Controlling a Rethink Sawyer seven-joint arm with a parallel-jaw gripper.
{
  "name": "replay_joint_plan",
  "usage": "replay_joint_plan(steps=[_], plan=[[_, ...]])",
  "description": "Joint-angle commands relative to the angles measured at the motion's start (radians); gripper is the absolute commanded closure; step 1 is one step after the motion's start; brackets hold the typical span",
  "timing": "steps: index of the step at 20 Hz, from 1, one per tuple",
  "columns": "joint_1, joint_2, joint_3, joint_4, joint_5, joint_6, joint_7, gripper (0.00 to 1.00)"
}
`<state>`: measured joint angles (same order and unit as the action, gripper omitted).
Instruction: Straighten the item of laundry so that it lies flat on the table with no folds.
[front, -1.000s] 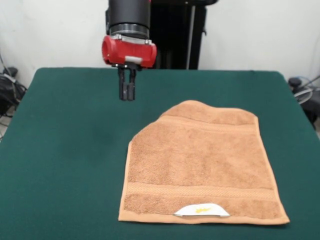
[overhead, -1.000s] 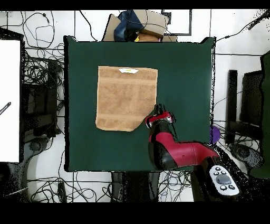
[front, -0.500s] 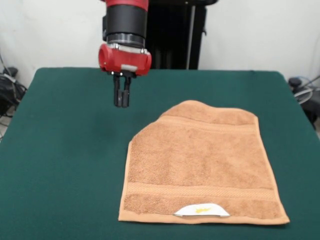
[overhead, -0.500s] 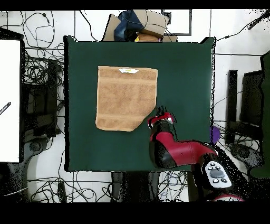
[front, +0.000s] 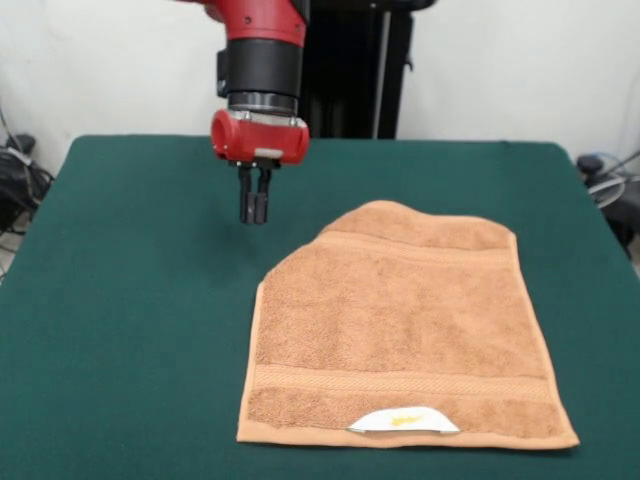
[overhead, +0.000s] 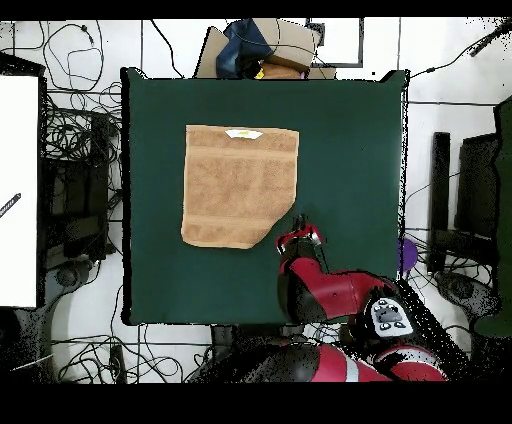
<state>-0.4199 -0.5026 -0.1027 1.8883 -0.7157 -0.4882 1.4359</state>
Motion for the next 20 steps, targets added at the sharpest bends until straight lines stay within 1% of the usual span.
replay_joint_plan(steps=[1,4,8,13,15,17,20], plan=[[0.036,0.064,-0.058,-0.054,0.036,-0.106,0.070,1.00],[0.055,0.083,-0.085,-0.055,0.062,-0.158,0.054,1.00],[0.059,0.115,-0.109,-0.053,0.078,-0.213,0.049,1.00],[0.042,0.127,-0.085,-0.042,0.076,-0.264,0.100,1.00],[0.050,0.146,-0.093,-0.041,0.090,-0.277,0.097,1.00],[0.069,0.164,-0.109,-0.044,0.120,-0.282,0.086,1.00],[0.120,0.182,-0.148,-0.052,0.179,-0.265,0.058,1.00]])
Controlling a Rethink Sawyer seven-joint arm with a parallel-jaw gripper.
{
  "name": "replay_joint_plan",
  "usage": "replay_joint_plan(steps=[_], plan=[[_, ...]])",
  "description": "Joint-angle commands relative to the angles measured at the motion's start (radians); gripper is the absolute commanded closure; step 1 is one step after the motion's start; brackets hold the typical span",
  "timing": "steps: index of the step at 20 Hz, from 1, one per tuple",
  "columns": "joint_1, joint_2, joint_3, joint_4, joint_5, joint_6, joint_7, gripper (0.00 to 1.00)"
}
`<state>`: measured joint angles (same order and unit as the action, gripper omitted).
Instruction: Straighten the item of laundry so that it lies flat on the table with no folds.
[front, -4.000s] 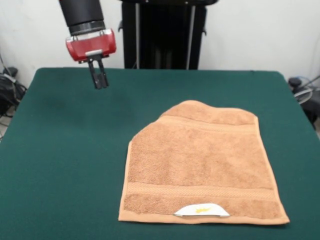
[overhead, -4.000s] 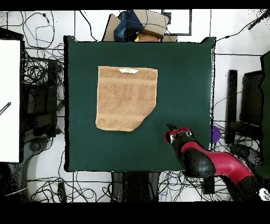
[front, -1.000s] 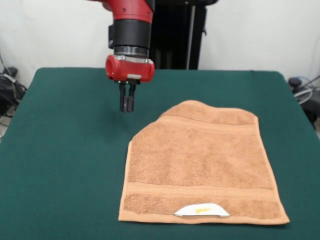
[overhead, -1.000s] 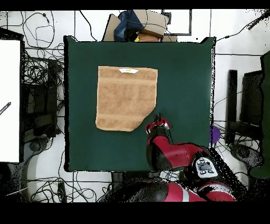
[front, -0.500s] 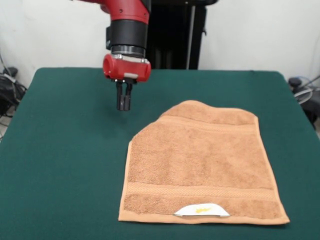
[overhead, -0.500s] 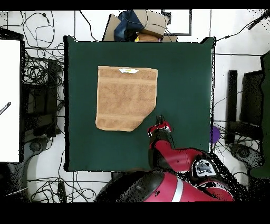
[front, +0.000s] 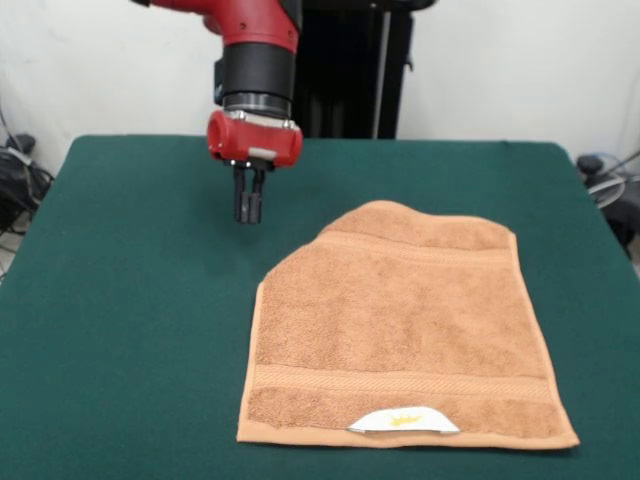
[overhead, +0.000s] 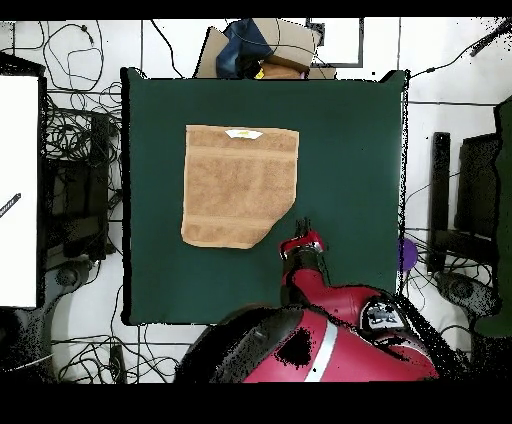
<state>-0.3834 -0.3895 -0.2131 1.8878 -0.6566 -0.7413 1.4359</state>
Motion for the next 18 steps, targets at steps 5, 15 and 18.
replay_joint_plan(steps=[5,15,18], plan=[[0.135,0.093,-0.068,-0.055,0.189,-0.030,0.056,1.00],[0.173,0.107,-0.123,-0.066,0.228,-0.049,0.076,1.00],[0.171,0.114,-0.128,-0.070,0.222,-0.057,0.083,1.00]])
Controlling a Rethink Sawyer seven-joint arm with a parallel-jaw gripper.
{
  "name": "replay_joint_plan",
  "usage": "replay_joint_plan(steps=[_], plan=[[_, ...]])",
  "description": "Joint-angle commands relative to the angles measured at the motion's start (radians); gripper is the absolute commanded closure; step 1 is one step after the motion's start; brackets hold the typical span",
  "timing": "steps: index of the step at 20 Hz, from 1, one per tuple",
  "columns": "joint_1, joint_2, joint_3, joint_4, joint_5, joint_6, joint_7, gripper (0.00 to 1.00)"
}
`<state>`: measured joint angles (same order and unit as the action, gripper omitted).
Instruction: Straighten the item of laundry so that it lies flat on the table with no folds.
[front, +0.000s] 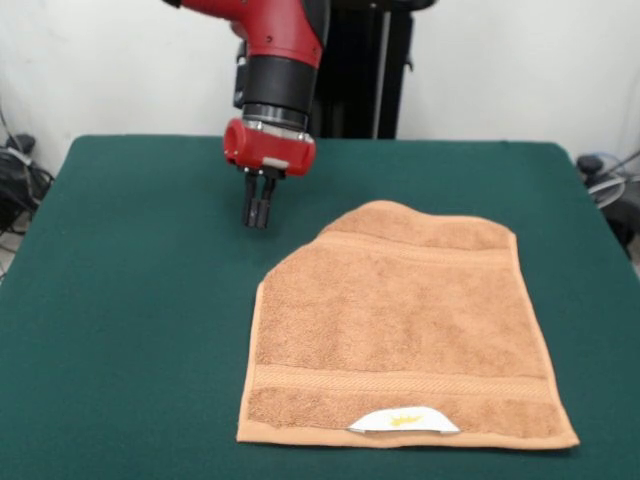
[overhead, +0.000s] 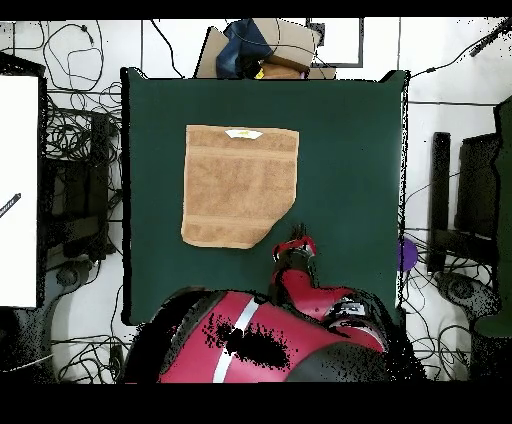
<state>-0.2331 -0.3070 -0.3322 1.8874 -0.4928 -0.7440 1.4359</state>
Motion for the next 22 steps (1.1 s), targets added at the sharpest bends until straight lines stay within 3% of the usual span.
replay_joint_plan(steps=[1,7,13,16,20,22], plan=[[0.020,0.034,-0.011,-0.071,0.058,-0.058,0.083,1.00],[0.011,0.019,-0.004,-0.061,0.047,-0.085,0.102,1.00],[0.011,-0.067,0.045,-0.044,0.017,0.055,0.166,1.00],[0.061,-0.073,0.037,-0.036,0.097,0.088,0.159,1.00],[0.091,-0.074,0.013,0.003,0.123,0.061,0.149,1.00],[0.120,-0.115,0.000,0.038,0.136,0.089,0.152,1.00]])
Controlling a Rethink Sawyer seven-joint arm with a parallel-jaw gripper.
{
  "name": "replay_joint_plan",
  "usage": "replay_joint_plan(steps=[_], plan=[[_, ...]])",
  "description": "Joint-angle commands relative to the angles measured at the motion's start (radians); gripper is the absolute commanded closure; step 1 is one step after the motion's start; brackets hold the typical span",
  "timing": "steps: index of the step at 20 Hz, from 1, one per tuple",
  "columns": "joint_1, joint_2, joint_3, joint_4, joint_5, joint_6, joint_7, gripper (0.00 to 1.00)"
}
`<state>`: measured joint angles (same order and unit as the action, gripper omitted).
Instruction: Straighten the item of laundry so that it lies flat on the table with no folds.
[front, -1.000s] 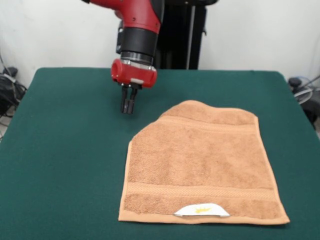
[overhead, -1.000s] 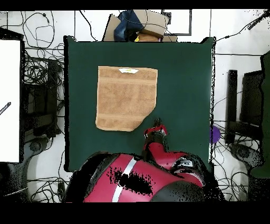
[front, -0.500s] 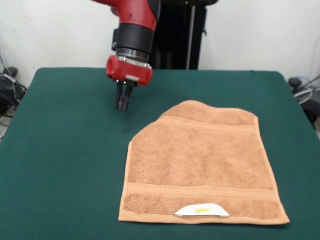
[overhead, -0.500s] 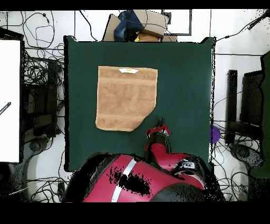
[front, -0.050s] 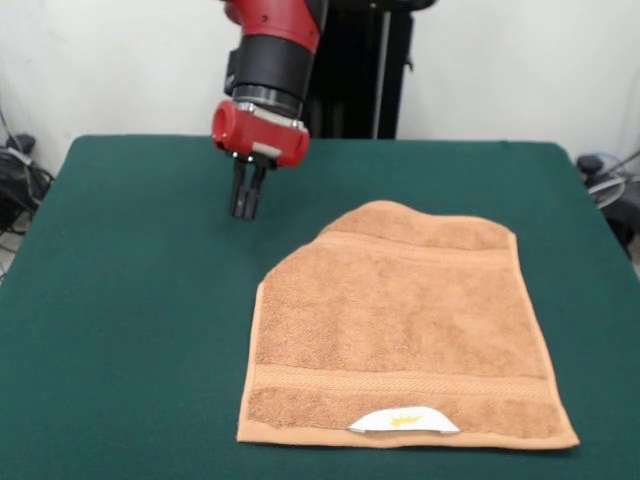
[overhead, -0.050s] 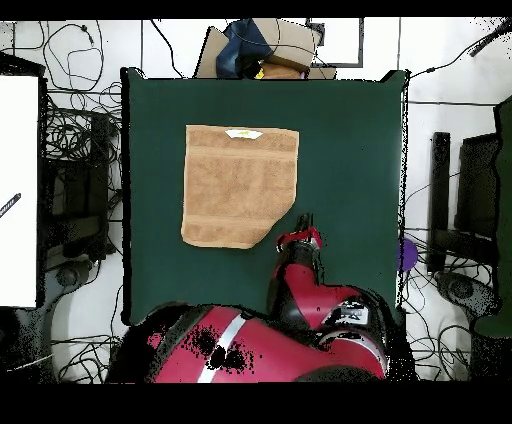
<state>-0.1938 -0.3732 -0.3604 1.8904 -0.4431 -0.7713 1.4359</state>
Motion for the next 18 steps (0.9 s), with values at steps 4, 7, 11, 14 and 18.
replay_joint_plan(steps=[4,7,11,14,18], plan=[[0.148,-0.099,-0.001,0.093,0.131,0.144,0.150,1.00],[0.192,-0.099,-0.022,0.118,0.171,0.139,0.149,1.00],[0.233,-0.113,-0.050,0.162,0.187,0.147,0.150,1.00],[0.246,-0.128,-0.056,0.189,0.185,0.153,0.158,1.00],[0.282,-0.089,-0.061,0.195,0.247,0.126,0.163,1.00]])
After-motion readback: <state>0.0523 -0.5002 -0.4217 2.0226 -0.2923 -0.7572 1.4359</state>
